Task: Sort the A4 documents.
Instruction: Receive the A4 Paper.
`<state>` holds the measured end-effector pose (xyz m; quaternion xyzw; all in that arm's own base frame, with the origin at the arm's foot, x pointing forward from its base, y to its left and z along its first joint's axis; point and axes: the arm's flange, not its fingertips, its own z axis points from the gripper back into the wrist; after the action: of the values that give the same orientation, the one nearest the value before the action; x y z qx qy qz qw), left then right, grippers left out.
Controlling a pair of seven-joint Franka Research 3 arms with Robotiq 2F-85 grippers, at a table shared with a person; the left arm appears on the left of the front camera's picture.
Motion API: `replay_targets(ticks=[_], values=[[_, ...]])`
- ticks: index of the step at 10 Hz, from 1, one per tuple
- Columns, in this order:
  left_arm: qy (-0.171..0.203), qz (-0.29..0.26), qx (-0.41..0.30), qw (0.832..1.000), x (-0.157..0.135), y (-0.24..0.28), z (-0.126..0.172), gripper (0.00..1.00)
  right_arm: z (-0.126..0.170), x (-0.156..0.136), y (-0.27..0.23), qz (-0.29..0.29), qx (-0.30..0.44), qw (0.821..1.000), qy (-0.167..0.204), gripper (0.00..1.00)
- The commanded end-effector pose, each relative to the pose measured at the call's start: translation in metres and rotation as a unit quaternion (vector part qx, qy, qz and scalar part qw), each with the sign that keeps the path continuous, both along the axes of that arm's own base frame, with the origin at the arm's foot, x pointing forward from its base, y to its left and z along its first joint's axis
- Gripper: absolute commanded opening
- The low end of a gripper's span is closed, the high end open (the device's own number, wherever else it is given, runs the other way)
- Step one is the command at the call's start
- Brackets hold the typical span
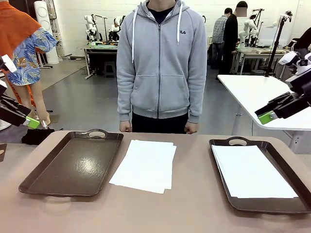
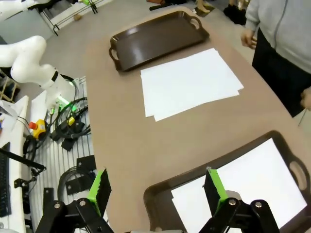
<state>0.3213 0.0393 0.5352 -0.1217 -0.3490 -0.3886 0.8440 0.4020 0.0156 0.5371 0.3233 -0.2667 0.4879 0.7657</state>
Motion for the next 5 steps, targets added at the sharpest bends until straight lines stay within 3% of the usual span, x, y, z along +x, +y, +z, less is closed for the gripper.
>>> replay_targets(ticks=[1,5], values=[[0.001,-0.002,-0.005,1.0,0.0,0.001,-0.001,1.0,-0.007,-0.005,0.004,-0.01,0.009,0.999,-0.032,1.0],[0.001,-0.002,-0.005,1.0,0.0,0.001,-0.001,1.0,0.001,0.01,-0.001,-0.026,0.009,0.999,-0.04,1.0]])
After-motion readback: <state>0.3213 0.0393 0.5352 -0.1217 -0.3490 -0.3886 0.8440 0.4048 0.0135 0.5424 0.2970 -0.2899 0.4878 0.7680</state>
